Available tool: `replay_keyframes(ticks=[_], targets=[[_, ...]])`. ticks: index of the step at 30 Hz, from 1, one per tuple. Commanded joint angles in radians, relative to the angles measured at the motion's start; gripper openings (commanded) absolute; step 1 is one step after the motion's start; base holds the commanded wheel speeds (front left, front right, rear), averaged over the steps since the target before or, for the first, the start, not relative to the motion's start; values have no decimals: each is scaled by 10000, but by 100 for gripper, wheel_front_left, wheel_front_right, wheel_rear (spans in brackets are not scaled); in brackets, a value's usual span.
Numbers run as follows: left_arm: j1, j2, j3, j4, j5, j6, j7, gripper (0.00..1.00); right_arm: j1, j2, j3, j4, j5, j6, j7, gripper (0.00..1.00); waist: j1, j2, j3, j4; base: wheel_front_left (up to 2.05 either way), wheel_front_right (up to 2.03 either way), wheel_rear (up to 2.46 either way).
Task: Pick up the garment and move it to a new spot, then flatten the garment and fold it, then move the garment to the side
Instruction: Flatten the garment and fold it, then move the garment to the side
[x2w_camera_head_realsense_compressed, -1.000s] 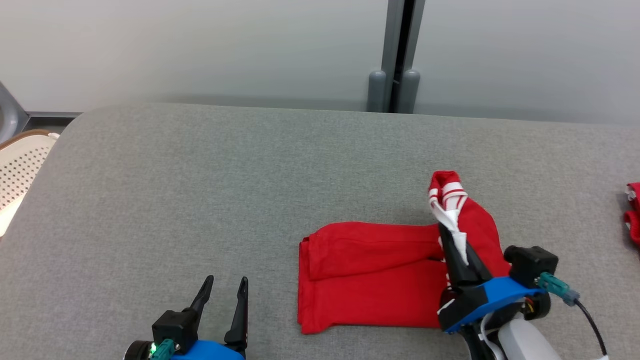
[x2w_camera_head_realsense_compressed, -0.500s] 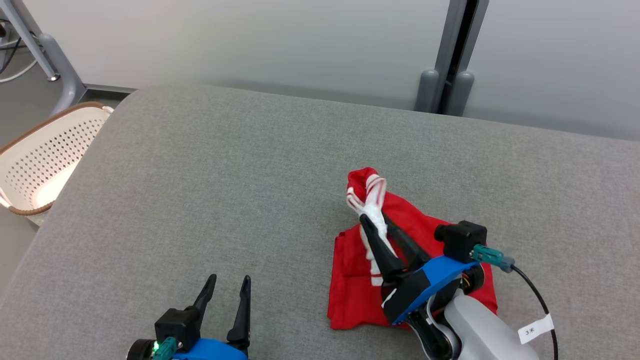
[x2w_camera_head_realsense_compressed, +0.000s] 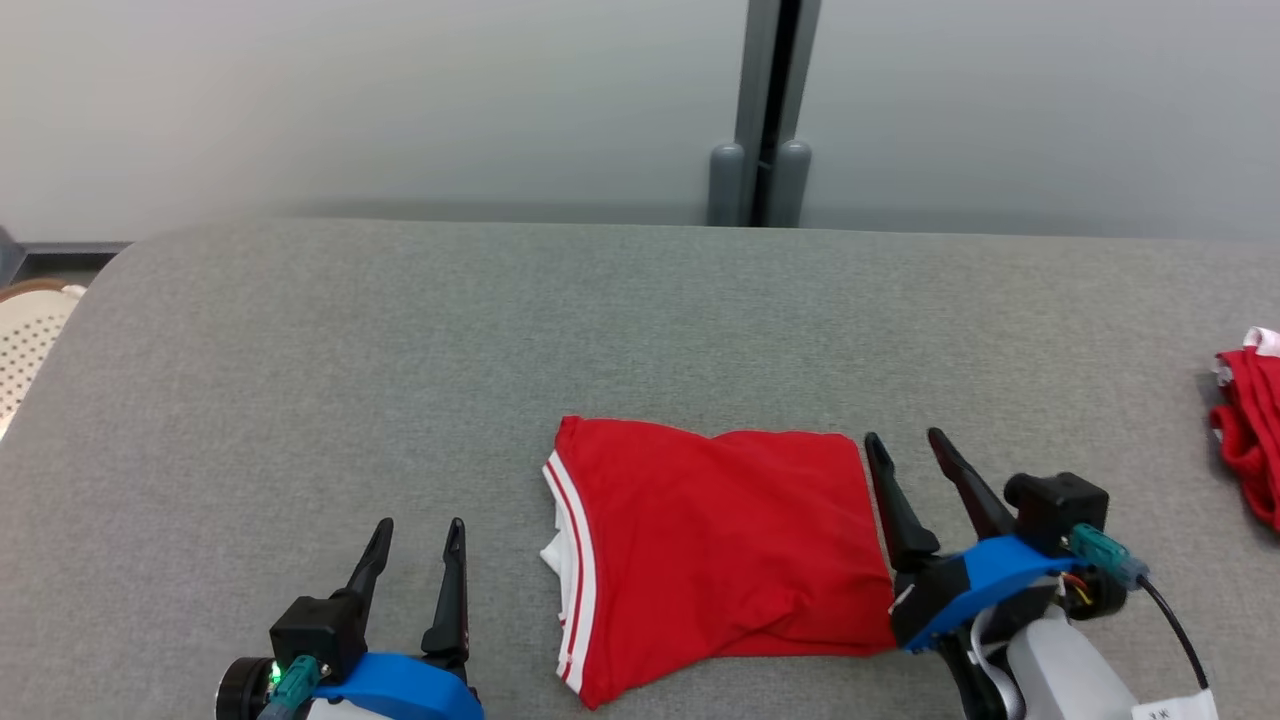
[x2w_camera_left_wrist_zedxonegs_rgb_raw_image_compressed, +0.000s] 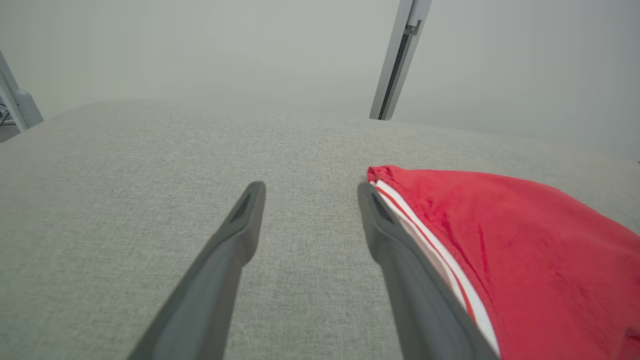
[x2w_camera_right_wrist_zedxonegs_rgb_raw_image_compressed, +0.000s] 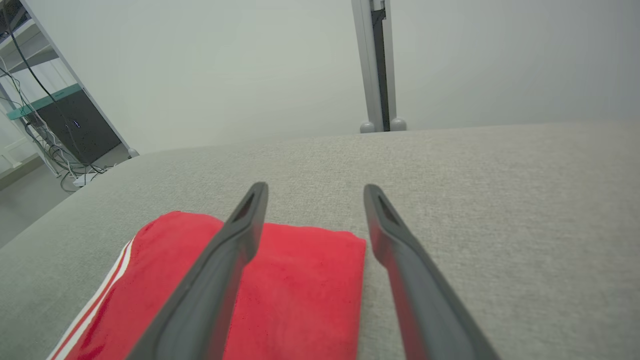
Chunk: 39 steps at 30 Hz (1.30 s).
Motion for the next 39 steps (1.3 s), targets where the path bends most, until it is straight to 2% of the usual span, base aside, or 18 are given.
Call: replay_keyframes(ticks=[1,8,15,22,28,30,33,34,39], targets=[[-87,-6,92,-74,98,42,-46,100,420,-17,-541,-175,-577,-1,-26,100,0,0,-175,-337,0,0,0],[225,-1,168,-197,166,170,-44,100,1508,-12,-1627,-438,-1666,-1,-26,100,0,0,-371,-775,0,0,0],[678,-1,-103,-377,20,330,-46,100,2221,-13,-1728,-436,-1654,-1,-26,100,0,0,-504,-836,0,0,0],[528,-1,-235,-382,19,313,-46,100,1895,-13,-1526,-260,-1732,-1,-26,100,0,0,-407,-683,0,0,0],[284,-1,-397,-279,-43,224,-46,100,481,-14,-841,781,-1522,-1,-28,100,0,0,17,-365,0,0,0],[232,-1,-483,-189,-88,189,-44,100,-213,-12,-491,1491,-1489,-1,-8,100,0,0,197,-100,0,0,0],[141,-3,-536,-129,-90,165,-46,100,-816,-23,-228,2496,-1589,-1,371,100,0,0,288,188,0,0,0],[141,-3,-536,-129,-90,165,-46,100,-816,-23,-228,2496,-1589,-1,371,100,0,0,288,188,0,0,0],[106,-4,-558,-56,-106,154,-46,100,-1059,-18,117,4054,-1633,1,1348,100,0,0,300,527,0,0,0]])
